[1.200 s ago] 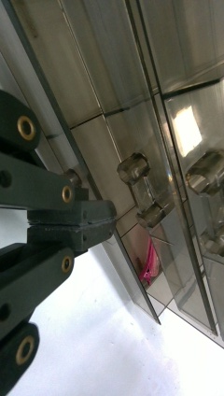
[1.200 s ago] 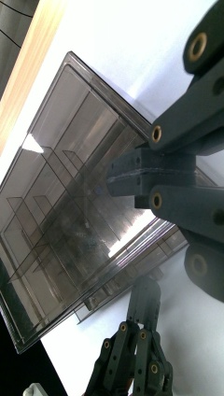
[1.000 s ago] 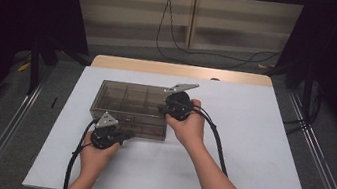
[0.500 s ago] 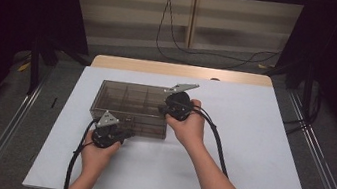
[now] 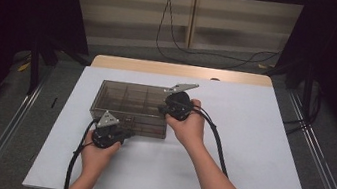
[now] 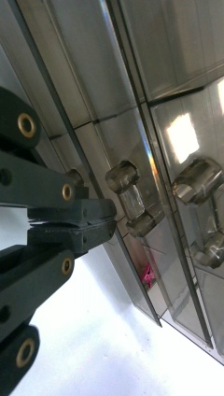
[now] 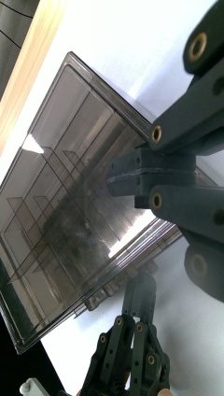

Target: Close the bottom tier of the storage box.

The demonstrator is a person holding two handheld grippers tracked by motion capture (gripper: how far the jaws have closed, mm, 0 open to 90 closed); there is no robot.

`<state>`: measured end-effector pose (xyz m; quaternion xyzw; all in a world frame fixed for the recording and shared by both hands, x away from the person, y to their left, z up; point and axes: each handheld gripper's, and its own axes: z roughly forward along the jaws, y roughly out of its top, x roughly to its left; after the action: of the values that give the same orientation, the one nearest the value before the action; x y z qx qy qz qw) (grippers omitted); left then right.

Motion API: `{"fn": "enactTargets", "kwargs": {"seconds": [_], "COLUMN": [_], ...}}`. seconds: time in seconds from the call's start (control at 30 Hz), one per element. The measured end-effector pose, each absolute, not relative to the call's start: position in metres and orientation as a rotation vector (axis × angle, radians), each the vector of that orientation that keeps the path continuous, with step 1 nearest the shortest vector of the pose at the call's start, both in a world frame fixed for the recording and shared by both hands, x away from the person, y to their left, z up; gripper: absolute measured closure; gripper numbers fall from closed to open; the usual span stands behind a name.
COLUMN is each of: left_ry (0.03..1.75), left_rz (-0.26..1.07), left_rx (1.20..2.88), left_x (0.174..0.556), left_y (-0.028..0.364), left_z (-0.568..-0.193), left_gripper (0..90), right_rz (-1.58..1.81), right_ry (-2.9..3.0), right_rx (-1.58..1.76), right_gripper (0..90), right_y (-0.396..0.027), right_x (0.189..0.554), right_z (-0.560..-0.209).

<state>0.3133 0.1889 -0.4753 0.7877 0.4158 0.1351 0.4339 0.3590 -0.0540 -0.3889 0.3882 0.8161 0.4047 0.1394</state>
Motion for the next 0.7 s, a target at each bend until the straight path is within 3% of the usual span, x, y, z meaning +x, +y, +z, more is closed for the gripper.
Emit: {"fn": "enactTargets", "kwargs": {"seconds": [0.7], "left_ry": [1.053], "left_rz": [0.332], "left_rx": [1.986], "left_x": [0.3079], "left_y": [0.1887], "left_z": [-0.4804], "left_gripper": [89.5], "right_rz": [1.159], "right_ry": [2.361], "right_rx": [1.120], "right_gripper": [90.0], "right_y": [-0.0537], "right_x": [0.3590], "right_z": [-0.3885]}}
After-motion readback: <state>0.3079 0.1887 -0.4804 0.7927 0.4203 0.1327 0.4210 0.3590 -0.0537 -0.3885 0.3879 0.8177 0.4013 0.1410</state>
